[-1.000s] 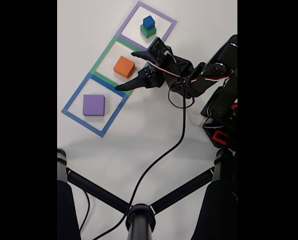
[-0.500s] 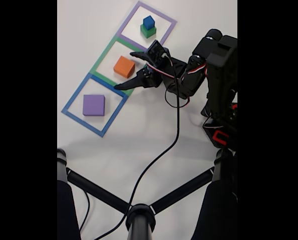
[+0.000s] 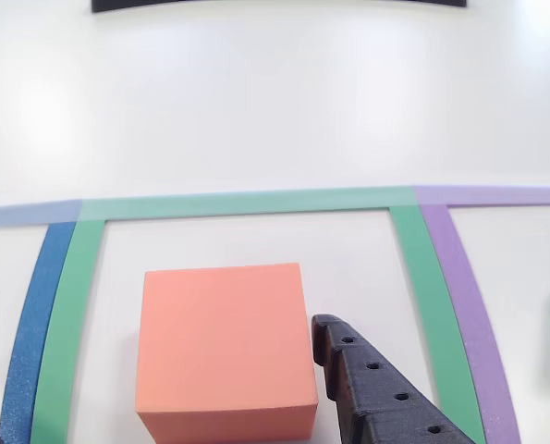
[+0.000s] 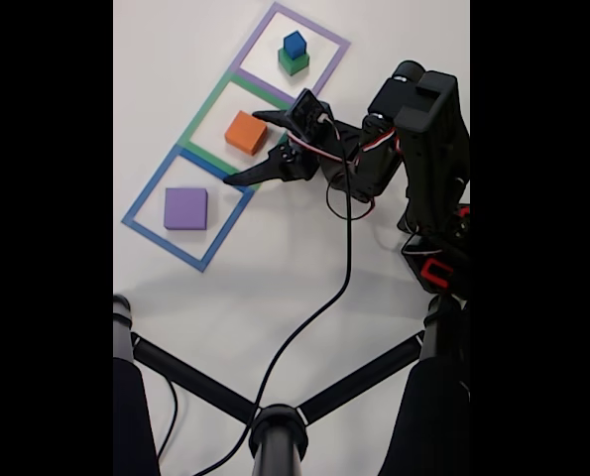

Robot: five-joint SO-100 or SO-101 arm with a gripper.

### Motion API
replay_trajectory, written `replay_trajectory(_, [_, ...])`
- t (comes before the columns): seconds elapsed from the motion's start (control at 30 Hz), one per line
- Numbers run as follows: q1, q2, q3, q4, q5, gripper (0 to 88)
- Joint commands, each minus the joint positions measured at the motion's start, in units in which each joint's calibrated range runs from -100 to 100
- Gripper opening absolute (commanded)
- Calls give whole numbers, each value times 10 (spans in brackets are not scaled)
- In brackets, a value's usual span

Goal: Tower of hanoi

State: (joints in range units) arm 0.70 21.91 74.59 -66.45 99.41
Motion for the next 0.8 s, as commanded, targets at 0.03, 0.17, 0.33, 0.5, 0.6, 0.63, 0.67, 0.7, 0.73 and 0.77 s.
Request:
replay_trajectory(0.03, [-8,3,-8,-16,6,417])
replay_trajectory(0.17, [-9,4,-7,-16,6,385])
replay_trajectory(0.33, [-11,4,-4,-16,6,345])
replay_trajectory(0.5, [-12,7,-2,-15,6,281])
replay_trajectory(0.6, [-13,8,-1,-14,6,257])
replay_trajectory(0.63, [-13,8,-1,-14,6,251])
replay_trajectory(0.67, [-13,8,-1,-14,6,240])
replay_trajectory(0.7, [-13,8,-1,-14,6,232])
replay_trajectory(0.73, [-13,8,-1,-13,6,222])
replay_trajectory(0.77, [-13,8,-1,-12,6,211])
